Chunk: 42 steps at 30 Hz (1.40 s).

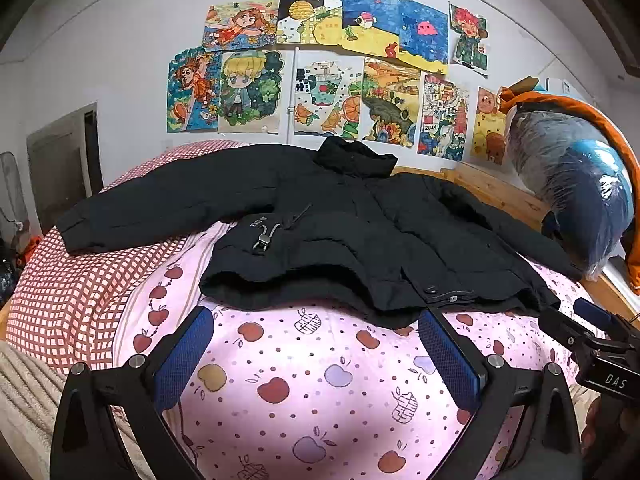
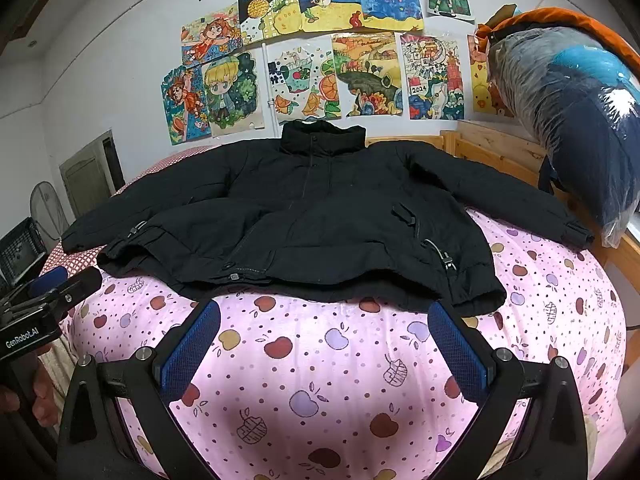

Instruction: Fold large clothes

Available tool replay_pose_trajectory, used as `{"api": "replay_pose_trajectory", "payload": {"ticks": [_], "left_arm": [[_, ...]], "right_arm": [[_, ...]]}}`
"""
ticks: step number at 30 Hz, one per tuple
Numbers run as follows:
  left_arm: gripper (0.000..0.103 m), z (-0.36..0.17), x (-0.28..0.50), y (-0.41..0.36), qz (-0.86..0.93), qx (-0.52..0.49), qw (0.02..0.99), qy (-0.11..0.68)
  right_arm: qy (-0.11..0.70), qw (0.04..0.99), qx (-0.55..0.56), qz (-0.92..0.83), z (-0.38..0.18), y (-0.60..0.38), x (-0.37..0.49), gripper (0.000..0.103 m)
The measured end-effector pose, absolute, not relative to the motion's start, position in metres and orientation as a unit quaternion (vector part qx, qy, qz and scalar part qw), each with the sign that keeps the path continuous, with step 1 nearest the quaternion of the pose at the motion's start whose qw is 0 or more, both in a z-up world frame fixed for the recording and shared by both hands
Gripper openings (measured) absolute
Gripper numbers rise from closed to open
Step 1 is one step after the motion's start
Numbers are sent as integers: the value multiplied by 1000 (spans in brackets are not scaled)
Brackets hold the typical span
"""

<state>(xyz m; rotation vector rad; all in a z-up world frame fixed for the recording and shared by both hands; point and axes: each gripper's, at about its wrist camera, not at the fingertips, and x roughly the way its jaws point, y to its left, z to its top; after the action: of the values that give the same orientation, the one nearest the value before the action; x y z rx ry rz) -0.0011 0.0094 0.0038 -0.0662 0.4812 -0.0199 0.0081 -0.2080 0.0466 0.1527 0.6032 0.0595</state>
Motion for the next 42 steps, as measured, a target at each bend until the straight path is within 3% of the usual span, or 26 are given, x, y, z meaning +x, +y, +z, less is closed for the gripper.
{"api": "replay_pose_trajectory", "payload": {"ticks": [42], "left_arm": [[103, 10, -5, 10, 0, -31, 972, 232]], "right_arm": [[292, 953, 78, 25, 50, -218, 8, 102]]}}
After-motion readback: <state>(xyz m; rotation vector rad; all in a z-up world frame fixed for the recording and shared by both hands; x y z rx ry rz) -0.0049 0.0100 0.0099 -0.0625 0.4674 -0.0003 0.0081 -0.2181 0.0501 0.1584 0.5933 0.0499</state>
